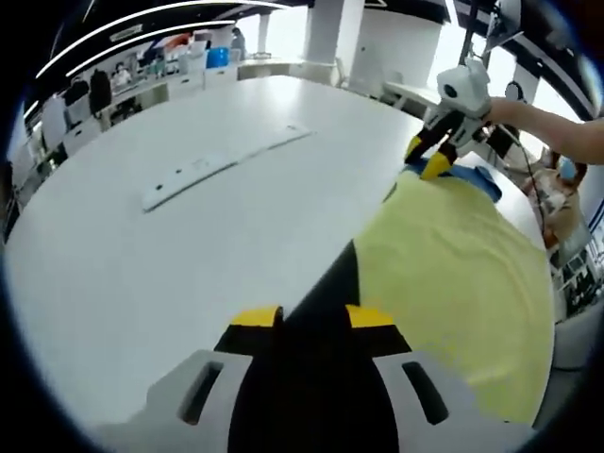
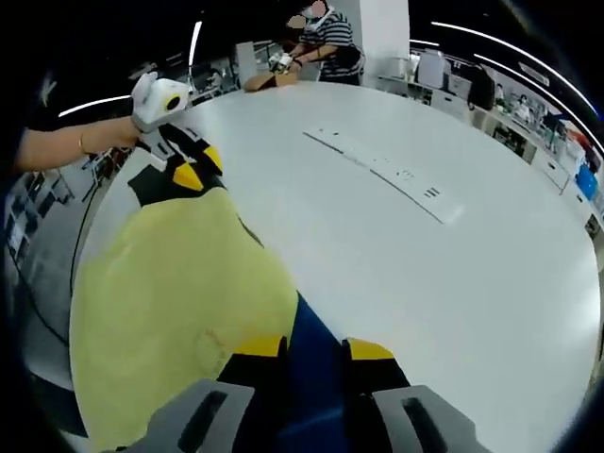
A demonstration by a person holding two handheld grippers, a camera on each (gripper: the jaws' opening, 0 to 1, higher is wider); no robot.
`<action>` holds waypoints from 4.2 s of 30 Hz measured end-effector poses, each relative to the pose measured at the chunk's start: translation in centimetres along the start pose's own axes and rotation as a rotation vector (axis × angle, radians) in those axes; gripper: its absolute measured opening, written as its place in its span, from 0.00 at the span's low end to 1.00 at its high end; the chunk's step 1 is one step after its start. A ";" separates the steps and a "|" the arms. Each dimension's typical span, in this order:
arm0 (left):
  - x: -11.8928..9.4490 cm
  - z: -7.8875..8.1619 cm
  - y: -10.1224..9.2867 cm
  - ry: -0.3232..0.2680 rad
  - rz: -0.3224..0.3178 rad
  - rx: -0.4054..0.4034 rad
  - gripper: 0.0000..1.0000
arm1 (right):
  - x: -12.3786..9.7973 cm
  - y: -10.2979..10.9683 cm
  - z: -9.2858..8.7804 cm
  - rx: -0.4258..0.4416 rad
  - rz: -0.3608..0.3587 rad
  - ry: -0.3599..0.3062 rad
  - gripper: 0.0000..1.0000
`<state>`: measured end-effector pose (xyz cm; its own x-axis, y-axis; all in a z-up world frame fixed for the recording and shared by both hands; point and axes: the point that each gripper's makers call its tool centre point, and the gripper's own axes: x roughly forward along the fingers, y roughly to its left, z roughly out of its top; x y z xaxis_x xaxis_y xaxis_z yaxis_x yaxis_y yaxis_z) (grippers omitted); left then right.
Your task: Fold the garment on the visible template until the final outline fits inside the template.
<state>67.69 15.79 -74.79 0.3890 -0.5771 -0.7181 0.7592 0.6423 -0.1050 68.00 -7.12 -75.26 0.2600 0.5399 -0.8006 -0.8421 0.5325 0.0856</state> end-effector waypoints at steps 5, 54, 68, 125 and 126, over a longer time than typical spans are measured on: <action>0.2 0.1 0.5 0.023 0.010 -0.005 0.14 | 0.2 -0.4 0.1 0.014 0.003 0.017 0.12; -7.5 -6.0 -11.8 -0.131 0.114 0.082 0.00 | -6.0 11.1 -5.4 -0.253 -0.346 -0.081 0.00; -6.4 -7.3 -12.0 -0.045 0.098 0.121 0.00 | -4.8 11.1 -7.5 -0.158 -0.303 -0.054 0.00; -4.4 -7.0 -11.1 0.009 0.004 -0.072 0.00 | -5.0 9.2 -6.6 0.022 -0.205 -0.042 0.00; -4.5 -7.0 -11.1 0.008 0.008 -0.081 0.00 | -5.1 9.3 -6.5 0.016 -0.207 -0.045 0.00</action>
<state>53.81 14.76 -75.21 0.3904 -0.5682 -0.7244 0.7115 0.6855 -0.1542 55.73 -9.17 -74.20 0.4477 0.4467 -0.7746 -0.7610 0.6452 -0.0678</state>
